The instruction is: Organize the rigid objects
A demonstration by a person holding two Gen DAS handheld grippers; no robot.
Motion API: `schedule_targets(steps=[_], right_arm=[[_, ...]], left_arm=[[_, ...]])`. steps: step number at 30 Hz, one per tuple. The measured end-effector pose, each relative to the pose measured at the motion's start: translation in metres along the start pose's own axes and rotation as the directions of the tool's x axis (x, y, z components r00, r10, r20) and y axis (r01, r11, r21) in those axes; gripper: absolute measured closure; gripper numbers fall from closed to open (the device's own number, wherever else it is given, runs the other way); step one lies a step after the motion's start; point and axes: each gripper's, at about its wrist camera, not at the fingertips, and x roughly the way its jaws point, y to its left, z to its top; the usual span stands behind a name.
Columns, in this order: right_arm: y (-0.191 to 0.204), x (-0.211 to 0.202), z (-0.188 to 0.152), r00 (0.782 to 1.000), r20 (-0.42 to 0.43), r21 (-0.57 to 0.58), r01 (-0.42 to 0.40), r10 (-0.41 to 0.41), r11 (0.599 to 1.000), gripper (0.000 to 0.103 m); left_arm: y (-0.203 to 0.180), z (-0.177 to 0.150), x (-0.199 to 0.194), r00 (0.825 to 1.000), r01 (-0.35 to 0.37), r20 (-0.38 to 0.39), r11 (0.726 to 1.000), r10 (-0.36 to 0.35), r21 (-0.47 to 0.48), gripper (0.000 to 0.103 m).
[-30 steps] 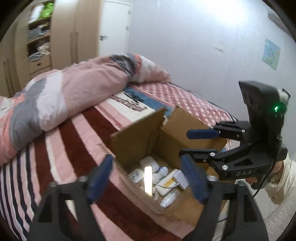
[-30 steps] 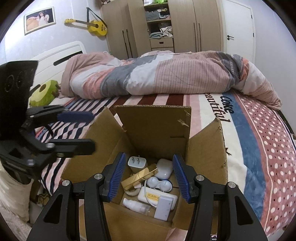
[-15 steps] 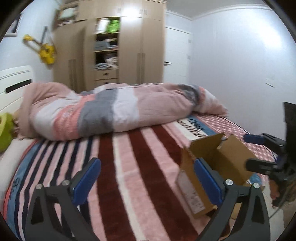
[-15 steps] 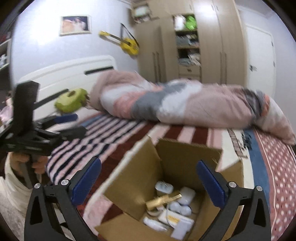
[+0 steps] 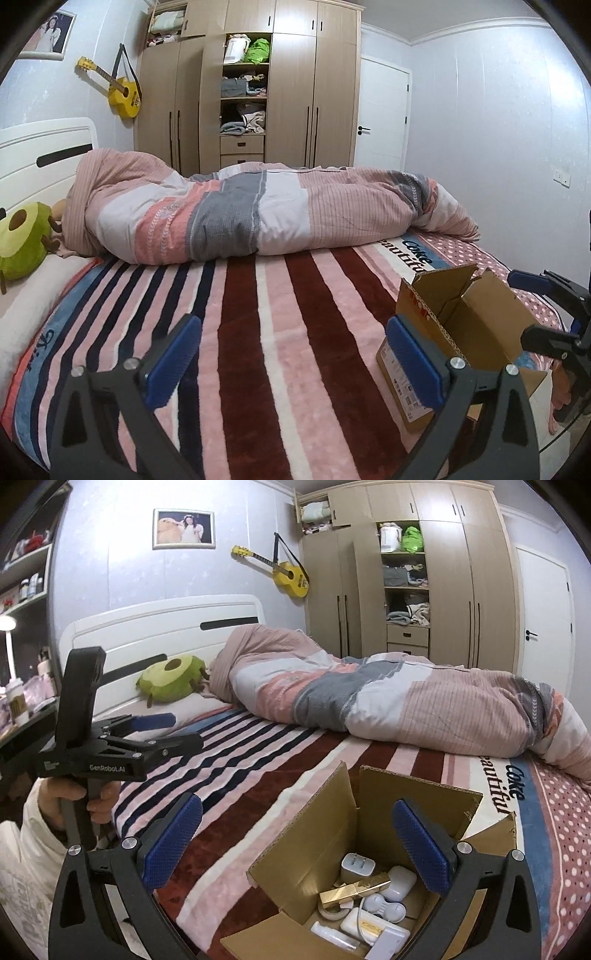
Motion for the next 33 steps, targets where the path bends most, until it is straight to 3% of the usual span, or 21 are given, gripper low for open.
schedule_targets(steps=[33], right_arm=[[-0.013, -0.002, 0.001, 1.0, -0.003, 0.048, 0.025, -0.025, 0.999, 0.0]], left_arm=[[-0.001, 0.0, -0.009, 1.0, 0.019, 0.005, 1.0, -0.019, -0.013, 0.003]])
